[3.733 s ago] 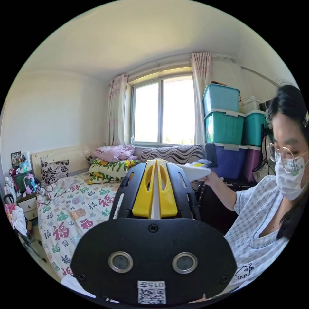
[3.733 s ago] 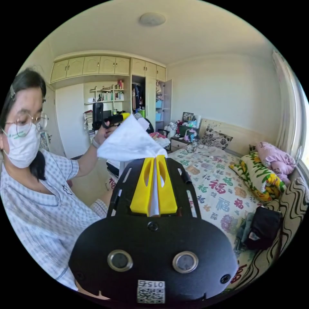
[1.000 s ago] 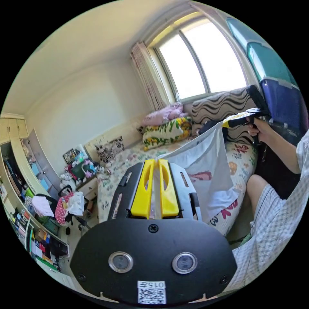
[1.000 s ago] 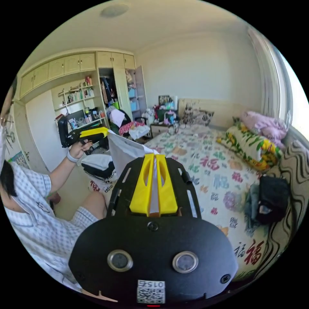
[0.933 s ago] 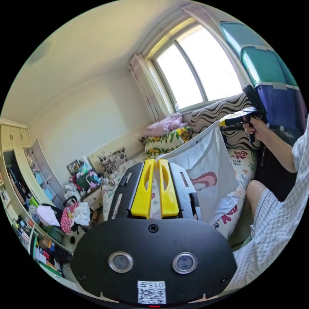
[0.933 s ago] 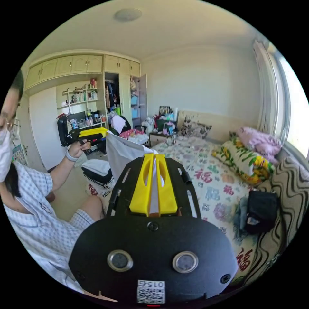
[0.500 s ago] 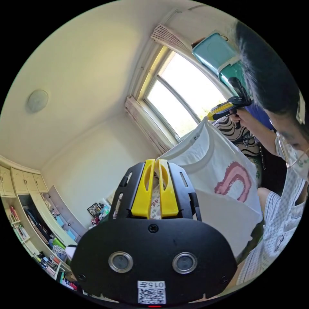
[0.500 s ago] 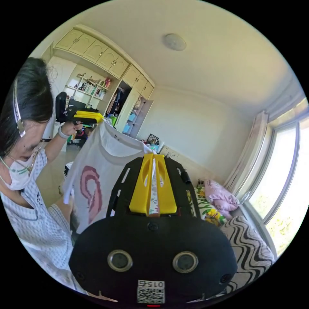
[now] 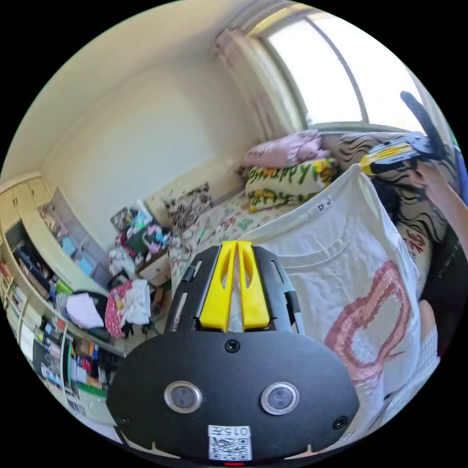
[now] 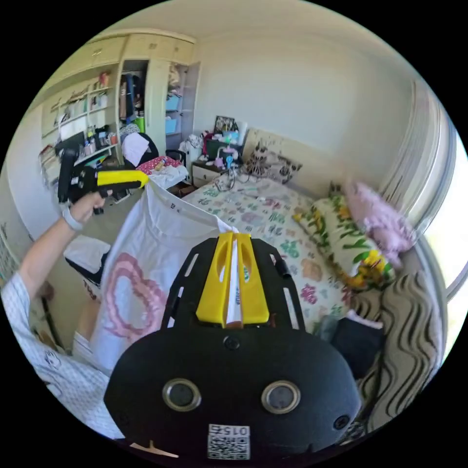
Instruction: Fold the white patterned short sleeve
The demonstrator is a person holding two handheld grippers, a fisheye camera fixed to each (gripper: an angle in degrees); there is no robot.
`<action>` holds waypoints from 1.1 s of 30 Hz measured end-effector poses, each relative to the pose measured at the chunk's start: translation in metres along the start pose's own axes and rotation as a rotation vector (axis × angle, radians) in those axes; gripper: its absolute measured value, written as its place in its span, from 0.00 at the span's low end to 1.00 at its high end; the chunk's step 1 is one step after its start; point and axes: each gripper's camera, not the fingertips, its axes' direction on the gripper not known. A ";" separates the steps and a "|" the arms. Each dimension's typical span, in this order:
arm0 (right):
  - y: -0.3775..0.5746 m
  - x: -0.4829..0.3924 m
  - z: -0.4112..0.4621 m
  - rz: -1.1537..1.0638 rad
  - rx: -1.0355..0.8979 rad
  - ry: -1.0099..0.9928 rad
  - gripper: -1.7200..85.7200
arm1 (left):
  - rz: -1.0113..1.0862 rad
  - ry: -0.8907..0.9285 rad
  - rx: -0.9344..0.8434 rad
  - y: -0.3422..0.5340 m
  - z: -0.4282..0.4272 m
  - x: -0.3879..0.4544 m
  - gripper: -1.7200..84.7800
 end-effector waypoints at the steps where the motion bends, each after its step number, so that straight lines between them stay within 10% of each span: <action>1: -0.002 0.020 0.037 0.069 -0.055 -0.052 0.04 | -0.057 -0.029 -0.071 0.008 0.049 -0.005 0.03; 11: 0.230 0.115 0.172 0.290 -0.348 -0.452 0.11 | -0.258 0.322 -0.414 0.292 0.198 0.015 0.10; 16: 0.375 0.140 0.213 0.622 -0.587 -0.580 0.16 | -0.717 0.562 -0.687 0.491 0.229 0.011 0.12; 33: 0.414 0.203 0.217 0.634 -0.727 -0.614 0.01 | -0.728 0.746 -0.752 0.586 0.308 0.016 0.04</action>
